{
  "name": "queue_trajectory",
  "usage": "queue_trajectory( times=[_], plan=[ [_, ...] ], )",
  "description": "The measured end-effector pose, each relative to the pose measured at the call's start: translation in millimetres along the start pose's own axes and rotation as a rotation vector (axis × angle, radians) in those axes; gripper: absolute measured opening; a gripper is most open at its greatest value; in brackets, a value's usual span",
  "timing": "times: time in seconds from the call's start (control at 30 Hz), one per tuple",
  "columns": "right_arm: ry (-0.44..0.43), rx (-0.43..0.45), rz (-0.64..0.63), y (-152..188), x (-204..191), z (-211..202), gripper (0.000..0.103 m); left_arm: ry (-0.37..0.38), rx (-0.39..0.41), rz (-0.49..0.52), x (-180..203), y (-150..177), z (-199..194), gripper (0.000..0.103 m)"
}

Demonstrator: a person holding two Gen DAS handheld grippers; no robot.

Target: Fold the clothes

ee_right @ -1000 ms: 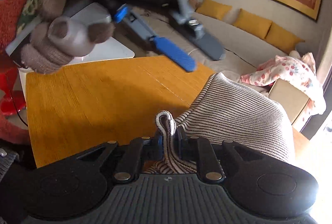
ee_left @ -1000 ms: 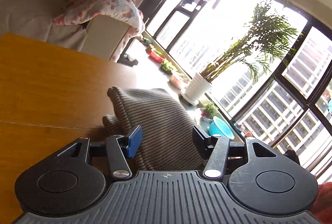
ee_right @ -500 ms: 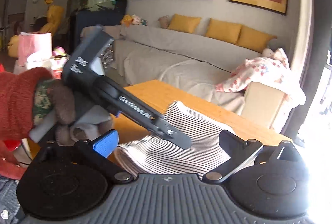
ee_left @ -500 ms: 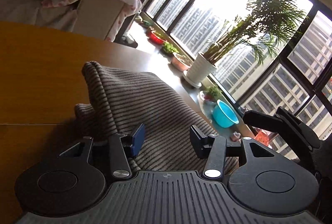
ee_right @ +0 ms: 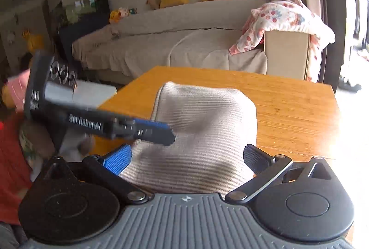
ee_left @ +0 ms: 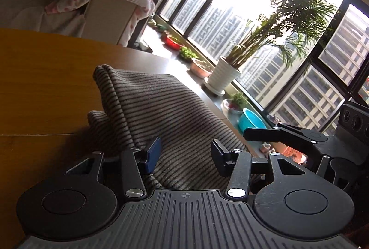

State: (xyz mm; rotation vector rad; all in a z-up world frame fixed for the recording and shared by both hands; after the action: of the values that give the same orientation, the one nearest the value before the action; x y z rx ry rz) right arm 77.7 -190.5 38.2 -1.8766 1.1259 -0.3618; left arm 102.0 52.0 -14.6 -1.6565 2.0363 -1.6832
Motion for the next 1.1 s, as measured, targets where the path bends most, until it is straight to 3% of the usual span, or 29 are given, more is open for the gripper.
queue_trajectory(
  times=[0.03, 0.17, 0.27, 0.37, 0.43, 0.57, 0.6, 0.7, 0.77, 0.8, 0.83, 0.9, 0.97, 1.1],
  plan=[
    [-0.034, 0.005, 0.068, -9.6, 13.0, -2.5, 0.103, 0.003, 0.002, 0.0, -0.6, 0.5, -0.5, 0.053],
    [-0.014, 0.003, 0.271, -43.1, 67.2, 25.8, 0.103, 0.01, 0.009, 0.006, -2.0, 2.6, -2.1, 0.053],
    [-0.04, -0.075, 0.313, -53.2, 87.9, 81.0, 0.103, 0.015, 0.01, 0.007, -3.3, 5.5, -4.7, 0.053],
    [-0.081, -0.217, 0.374, -45.7, 88.4, 135.7, 0.103, 0.023, 0.009, -0.002, -6.5, 8.2, -8.8, 0.053],
    [-0.15, -0.247, 0.406, -44.4, 83.1, 148.9, 0.081, 0.015, 0.009, -0.008, -9.8, 9.9, -11.7, 0.053],
    [-0.259, -0.074, 0.19, -61.6, 40.3, 98.6, 0.08, 0.026, 0.015, -0.049, -18.6, 10.6, -16.7, 0.054],
    [-0.241, -0.065, 0.14, -62.9, 32.3, 89.9, 0.08, 0.023, 0.013, -0.043, -17.9, 11.0, -16.7, 0.054],
    [-0.028, -0.149, -0.007, -53.3, 27.8, 100.3, 0.08, 0.021, 0.011, -0.026, -15.8, 11.5, -13.6, 0.054],
    [0.097, -0.179, -0.103, -40.8, 34.1, 115.4, 0.087, 0.028, 0.016, -0.028, -13.1, 12.5, -10.7, 0.054],
    [0.095, -0.184, -0.079, -43.0, 37.8, 115.6, 0.095, 0.03, 0.019, -0.028, -11.5, 12.9, -9.3, 0.055],
    [0.09, -0.189, -0.049, -45.9, 41.3, 115.4, 0.095, 0.022, 0.019, -0.02, -9.9, 13.6, -9.1, 0.055],
    [0.131, -0.16, -0.1, -57.2, 31.7, 109.7, 0.095, 0.007, 0.019, -0.002, -6.7, 14.9, -8.9, 0.055],
    [0.195, -0.096, -0.241, -68.4, 10.8, 102.9, 0.095, 0.011, 0.019, -0.012, -7.9, 14.6, -8.9, 0.056],
    [0.144, -0.064, -0.33, -91.5, -24.8, 107.9, 0.095, 0.013, 0.023, -0.003, -5.7, 15.7, -8.3, 0.061]
  ],
)
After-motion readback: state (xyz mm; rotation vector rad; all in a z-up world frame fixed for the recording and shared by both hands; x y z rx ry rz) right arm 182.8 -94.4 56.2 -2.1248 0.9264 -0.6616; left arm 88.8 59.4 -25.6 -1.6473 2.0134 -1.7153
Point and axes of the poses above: each gripper's, at about its wrist camera, not at the fingertips, and z roughly the way its jaws point, x to its right, y to its underside, the point moved 2 cm from there along z, roughly the way its jaws point, and after that the axes turned 4 degrees about y, right-handed, at the moved point
